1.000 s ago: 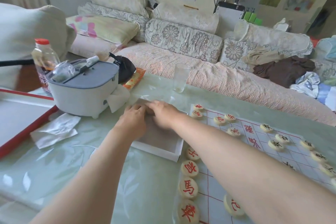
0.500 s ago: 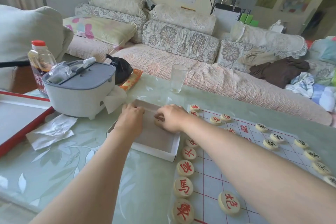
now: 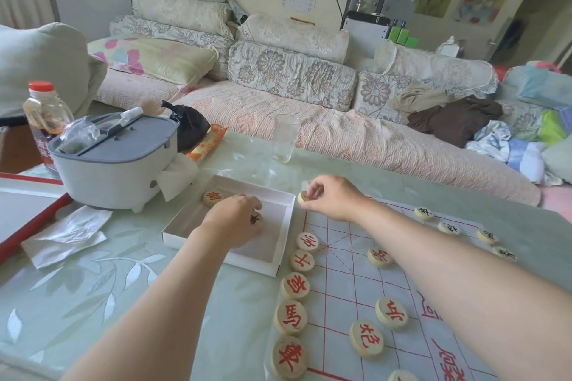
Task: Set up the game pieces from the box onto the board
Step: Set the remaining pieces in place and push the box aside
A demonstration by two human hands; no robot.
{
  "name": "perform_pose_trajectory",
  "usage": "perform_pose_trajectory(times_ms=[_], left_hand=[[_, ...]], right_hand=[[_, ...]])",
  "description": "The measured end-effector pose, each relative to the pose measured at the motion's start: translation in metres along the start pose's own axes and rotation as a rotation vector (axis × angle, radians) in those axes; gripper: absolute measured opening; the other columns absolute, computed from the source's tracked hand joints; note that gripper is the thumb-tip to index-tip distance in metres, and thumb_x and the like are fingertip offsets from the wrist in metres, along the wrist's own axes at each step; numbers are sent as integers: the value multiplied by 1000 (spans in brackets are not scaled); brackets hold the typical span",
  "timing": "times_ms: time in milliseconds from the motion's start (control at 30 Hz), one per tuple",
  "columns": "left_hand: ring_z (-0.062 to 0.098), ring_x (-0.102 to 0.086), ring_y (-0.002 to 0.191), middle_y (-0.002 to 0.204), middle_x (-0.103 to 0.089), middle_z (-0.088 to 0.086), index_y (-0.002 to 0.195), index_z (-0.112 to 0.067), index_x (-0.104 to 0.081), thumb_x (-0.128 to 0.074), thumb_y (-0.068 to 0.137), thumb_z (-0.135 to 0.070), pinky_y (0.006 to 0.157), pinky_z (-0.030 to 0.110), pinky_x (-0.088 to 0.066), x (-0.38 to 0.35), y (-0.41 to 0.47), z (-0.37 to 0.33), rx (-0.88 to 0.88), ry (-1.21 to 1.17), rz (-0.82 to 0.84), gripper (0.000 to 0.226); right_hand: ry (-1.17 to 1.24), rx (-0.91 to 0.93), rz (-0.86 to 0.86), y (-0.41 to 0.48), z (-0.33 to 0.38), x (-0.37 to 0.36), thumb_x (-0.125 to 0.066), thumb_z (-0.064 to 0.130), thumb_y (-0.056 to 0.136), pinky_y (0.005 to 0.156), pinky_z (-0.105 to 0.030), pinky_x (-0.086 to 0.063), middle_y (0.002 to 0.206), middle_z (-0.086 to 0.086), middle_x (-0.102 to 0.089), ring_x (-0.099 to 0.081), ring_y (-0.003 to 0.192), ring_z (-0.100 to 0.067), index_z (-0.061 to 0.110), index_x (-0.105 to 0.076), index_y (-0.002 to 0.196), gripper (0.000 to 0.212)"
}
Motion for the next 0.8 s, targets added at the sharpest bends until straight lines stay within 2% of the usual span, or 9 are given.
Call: perform_pose_trajectory(times_ms=[100,167,300,367,433,533,633,700,800], left_hand=[[18,-53,118,129,-58,-2,131,-23,-54,-66,84,-36,94,26,-43,-4,0,-3,-7,-36,16,50],[16,-55,115,127,-59,-4,131,-24,-54,-67,83,-37,92,26,-45,-4,-1,-3,-8,-62,30,52],[13,-57,108,121,-60,-8,132,-25,-51,-70,81,-39,86,24,-45,-4,-5,0,7,-102,73,56],[11,-56,102,121,-60,-9,132,-27,-51,-70,81,-40,83,22,-43,-4,-6,2,12,-115,102,56],[9,-53,98,121,-59,-9,131,-28,-52,-67,84,-38,81,22,-41,-3,-5,7,25,-160,115,51],[14,-54,100,122,-59,-2,126,-23,-58,-51,92,-14,81,22,-40,14,-2,18,69,-240,-45,37],[24,-53,113,126,-57,6,127,-16,-59,-44,88,3,89,26,-40,36,-4,33,132,-169,-254,46],[27,-49,119,131,-53,8,133,-15,-55,-44,89,1,94,32,-41,39,-5,40,183,-108,-231,48],[27,-46,123,137,-49,9,137,-14,-50,-41,90,-2,97,34,-41,24,-6,43,218,-31,-31,49]], right_hand=[[-21,1,75,-11,-5,-7,-84,40,70,72,-22,-47,85,14,-64,-61,80,-6,24,-70,87,27],[-29,2,86,-15,-7,-11,-84,39,71,74,-24,-48,85,14,-63,-60,81,-7,23,-71,88,27],[-26,-5,131,-15,-10,-20,-82,43,73,67,-22,-45,88,12,-65,-60,83,-8,25,-71,86,25],[-63,-19,147,-12,-9,-22,-75,46,80,67,-25,-44,81,12,-63,-60,82,-12,23,-69,76,24],[-75,-20,87,-8,-3,-17,-60,44,90,64,-29,-41,74,6,-62,-58,75,-18,16,-65,69,36],[-36,9,-15,-3,17,-9,-47,34,98,64,-29,-41,77,7,-65,-61,80,-21,15,-73,85,35],[-4,80,-13,2,44,-17,-48,25,97,73,-28,-42,92,6,-65,-59,90,-17,22,-72,94,24],[38,138,56,2,62,-29,-49,15,94,79,-23,-41,104,9,-65,-58,98,-13,28,-71,101,26],[25,233,223,0,85,-50,-48,6,88,83,-18,-40,119,11,-64,-58,102,-9,33,-68,118,45]])
Point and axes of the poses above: each hand's wrist, its own y-axis towards the middle knuckle, its own x-axis out of the back of the hand, z = x × y, the point moved 5 cm from there along y, towards the middle knuckle
